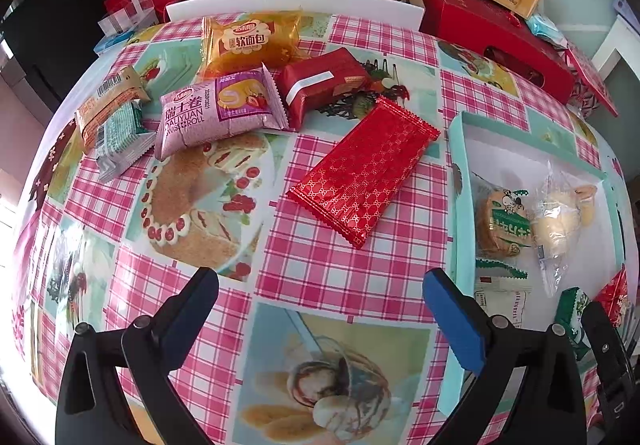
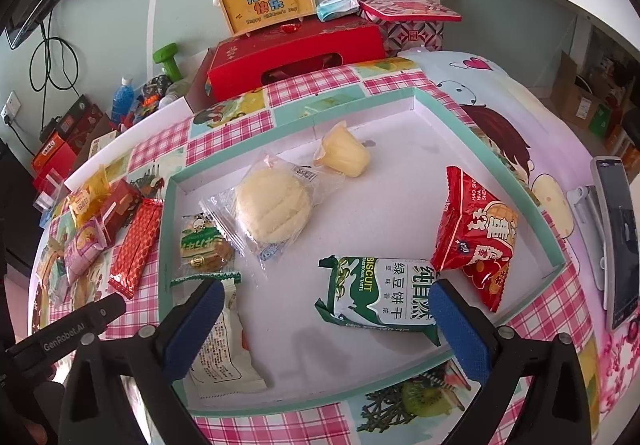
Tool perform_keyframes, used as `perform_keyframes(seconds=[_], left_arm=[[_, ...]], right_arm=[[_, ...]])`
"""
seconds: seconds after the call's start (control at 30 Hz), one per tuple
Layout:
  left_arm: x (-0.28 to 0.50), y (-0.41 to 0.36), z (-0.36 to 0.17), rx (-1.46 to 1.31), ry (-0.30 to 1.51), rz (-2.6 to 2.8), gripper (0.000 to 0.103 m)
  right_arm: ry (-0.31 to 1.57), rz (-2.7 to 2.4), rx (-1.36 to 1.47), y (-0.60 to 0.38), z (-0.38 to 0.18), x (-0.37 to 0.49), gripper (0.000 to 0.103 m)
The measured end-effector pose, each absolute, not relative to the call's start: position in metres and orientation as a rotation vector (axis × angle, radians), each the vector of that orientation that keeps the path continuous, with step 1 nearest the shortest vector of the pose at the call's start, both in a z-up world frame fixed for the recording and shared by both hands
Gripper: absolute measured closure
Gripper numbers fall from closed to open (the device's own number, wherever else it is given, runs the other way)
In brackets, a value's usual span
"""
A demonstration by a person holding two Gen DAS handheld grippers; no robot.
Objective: Organize snacks
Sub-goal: 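Withdraw both tools from the tray back to the snack pile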
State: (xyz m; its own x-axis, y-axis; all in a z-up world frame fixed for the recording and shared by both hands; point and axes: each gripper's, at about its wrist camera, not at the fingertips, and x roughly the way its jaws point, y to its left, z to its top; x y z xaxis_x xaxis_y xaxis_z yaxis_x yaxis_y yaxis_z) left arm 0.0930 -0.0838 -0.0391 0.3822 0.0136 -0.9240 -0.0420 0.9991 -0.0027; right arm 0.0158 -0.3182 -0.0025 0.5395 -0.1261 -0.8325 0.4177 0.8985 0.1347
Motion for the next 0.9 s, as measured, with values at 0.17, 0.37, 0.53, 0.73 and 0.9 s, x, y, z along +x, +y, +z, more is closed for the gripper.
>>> perform_keyframes(seconds=[0.17, 0.37, 0.53, 0.73, 0.9], left_arm=[[0.092, -0.086, -0.040, -0.004, 1.188, 0.020, 0.001], [0.093, -0.080, -0.032, 0.035, 1.175, 0.001, 0.001], [0.102, -0.056, -0.026, 0.055, 1.158, 0.062, 0.001], [0.114, -0.012, -0.019, 0.032, 1.152, 0.146, 0.001], [0.121, 0.024, -0.016, -0.042, 1.168, 0.194, 0.001]], right_arm=[[0.939, -0.315, 0.325, -0.315, -0.001, 0.016, 0.000], [0.898, -0.256, 0.299, -0.296, 0.009, 0.018, 0.000], [0.888, -0.165, 0.271, -0.267, 0.012, 0.023, 0.000], [0.904, -0.075, 0.232, -0.230, 0.007, 0.031, 0.000], [0.913, 0.001, 0.205, -0.198, 0.001, 0.044, 0.000]])
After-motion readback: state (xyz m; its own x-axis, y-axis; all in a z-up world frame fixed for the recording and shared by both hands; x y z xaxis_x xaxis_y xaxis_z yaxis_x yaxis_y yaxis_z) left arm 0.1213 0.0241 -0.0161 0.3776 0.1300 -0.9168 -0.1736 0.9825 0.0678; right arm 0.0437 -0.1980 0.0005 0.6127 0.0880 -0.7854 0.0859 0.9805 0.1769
